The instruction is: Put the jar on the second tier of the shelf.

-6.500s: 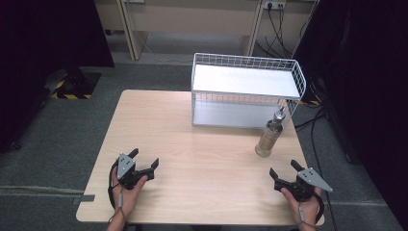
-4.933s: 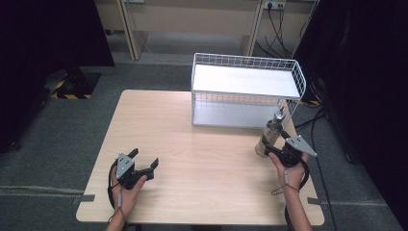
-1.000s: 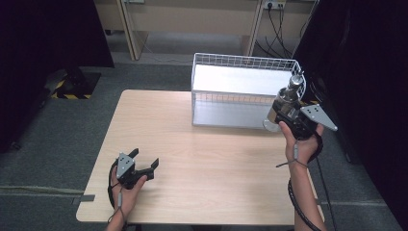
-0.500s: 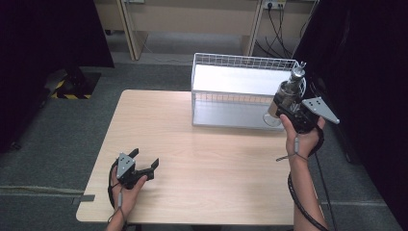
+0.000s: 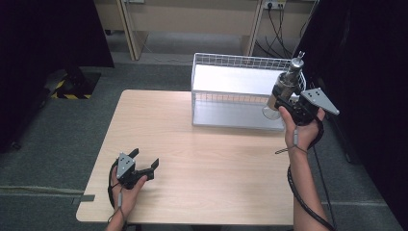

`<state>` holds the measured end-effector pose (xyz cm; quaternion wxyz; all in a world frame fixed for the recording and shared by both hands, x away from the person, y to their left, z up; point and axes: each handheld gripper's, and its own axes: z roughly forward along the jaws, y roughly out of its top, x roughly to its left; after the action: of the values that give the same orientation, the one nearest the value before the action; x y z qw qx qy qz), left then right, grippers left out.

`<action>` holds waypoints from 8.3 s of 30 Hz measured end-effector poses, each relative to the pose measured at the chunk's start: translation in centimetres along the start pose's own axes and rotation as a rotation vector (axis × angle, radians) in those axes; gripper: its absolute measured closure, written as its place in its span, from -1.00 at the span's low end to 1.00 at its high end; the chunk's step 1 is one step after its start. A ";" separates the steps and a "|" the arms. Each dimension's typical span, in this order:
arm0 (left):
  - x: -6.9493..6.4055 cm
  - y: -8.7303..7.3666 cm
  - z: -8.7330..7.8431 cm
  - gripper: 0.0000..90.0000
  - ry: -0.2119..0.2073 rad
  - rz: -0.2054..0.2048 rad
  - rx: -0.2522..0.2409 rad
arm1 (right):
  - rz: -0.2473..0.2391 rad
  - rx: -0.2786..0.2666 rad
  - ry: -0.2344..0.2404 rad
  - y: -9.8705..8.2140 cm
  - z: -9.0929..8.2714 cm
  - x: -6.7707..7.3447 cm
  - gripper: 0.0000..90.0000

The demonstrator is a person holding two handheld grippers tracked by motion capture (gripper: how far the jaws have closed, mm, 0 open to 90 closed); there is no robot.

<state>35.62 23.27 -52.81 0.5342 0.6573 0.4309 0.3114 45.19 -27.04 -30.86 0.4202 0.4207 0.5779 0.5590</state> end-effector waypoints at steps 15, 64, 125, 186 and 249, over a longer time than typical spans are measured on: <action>0.0 0.0 0.0 -0.83 -0.001 -0.002 -0.002 | 0.008 -0.012 -0.008 1.9 1.5 -0.5 -0.24; 0.1 0.0 0.0 -0.83 -0.004 -0.013 -0.005 | 0.061 -0.001 -0.041 5.7 7.7 -2.3 -0.24; 0.1 0.0 0.0 -0.83 -0.009 -0.007 -0.001 | 0.063 0.088 -0.063 3.0 13.6 -1.1 -0.39; -0.1 0.0 0.0 -0.83 -0.005 0.010 0.004 | 0.064 0.183 0.074 -1.1 5.3 0.8 -0.78; -0.2 0.0 0.1 -0.83 -0.004 0.014 0.007 | 0.102 0.267 0.162 -9.1 -0.3 1.3 -0.78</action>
<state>35.58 23.06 -52.79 0.5304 0.6628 0.4263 0.3125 44.39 -26.09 -39.97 0.2836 0.4551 0.6570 0.5299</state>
